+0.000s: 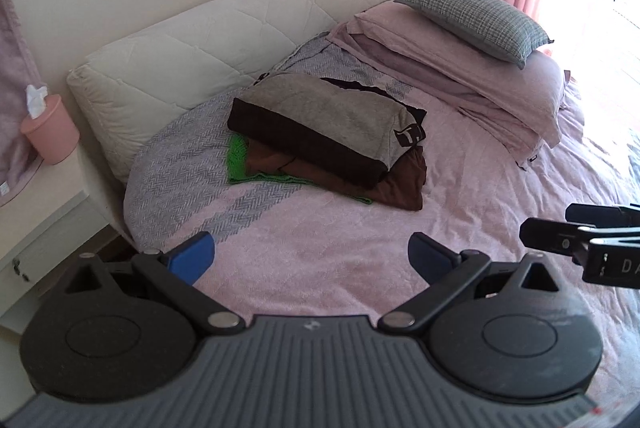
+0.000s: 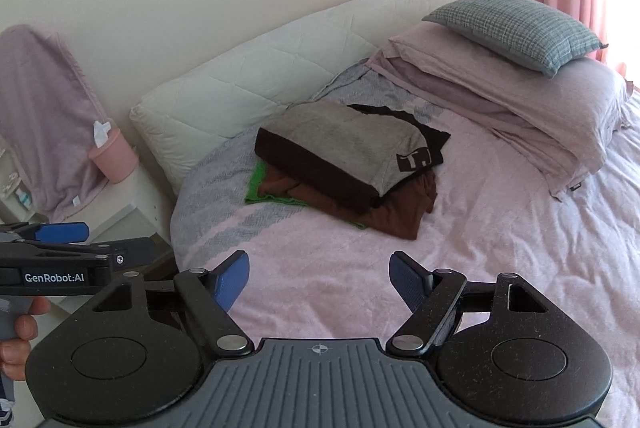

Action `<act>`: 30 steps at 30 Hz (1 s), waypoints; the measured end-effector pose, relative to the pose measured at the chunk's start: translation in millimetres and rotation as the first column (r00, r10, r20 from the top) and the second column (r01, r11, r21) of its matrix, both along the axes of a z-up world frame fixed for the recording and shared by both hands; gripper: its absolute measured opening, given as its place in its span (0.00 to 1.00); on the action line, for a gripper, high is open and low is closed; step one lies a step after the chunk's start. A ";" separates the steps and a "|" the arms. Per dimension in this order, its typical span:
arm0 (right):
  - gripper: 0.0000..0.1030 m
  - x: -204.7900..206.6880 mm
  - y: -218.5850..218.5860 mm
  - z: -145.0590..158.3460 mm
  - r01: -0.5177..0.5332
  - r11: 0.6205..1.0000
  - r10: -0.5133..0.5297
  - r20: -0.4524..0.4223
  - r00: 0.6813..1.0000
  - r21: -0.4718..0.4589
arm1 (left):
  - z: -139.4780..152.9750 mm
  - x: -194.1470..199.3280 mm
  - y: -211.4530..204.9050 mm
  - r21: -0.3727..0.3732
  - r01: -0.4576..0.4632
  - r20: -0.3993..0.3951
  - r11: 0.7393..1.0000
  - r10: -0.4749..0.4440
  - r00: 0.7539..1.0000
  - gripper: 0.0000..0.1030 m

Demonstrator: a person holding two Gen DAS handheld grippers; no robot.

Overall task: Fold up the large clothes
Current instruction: 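Reach both grippers to the grey-and-maroon sweater and close on it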

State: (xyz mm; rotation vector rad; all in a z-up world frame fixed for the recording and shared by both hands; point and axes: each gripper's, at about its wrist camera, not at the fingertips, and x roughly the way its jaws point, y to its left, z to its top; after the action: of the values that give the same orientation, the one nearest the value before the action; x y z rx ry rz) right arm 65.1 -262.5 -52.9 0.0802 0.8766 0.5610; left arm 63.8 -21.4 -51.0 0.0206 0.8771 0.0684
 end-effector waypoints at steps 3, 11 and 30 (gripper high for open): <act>0.72 27.5 19.3 -16.3 0.044 0.999 -0.044 -0.043 0.998 -0.003 | -15.8 37.2 22.0 -0.005 0.040 -0.008 0.999 -0.040 0.999 0.98; 0.72 120.5 77.3 -89.1 0.169 0.985 -0.173 -0.121 0.977 -0.045 | -81.0 159.6 72.7 -0.004 0.161 -0.047 0.987 -0.161 0.986 0.92; 0.72 335.3 149.4 -269.9 0.345 0.925 -0.359 -0.065 0.931 -0.160 | -240.8 425.3 105.7 0.023 0.339 -0.027 0.940 -0.339 0.941 0.84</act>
State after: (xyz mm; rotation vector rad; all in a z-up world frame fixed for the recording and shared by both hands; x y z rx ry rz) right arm 400.4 -113.1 -322.7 0.1287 0.9652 0.1547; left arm 489.1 84.3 -291.8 0.1985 0.8841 -0.2436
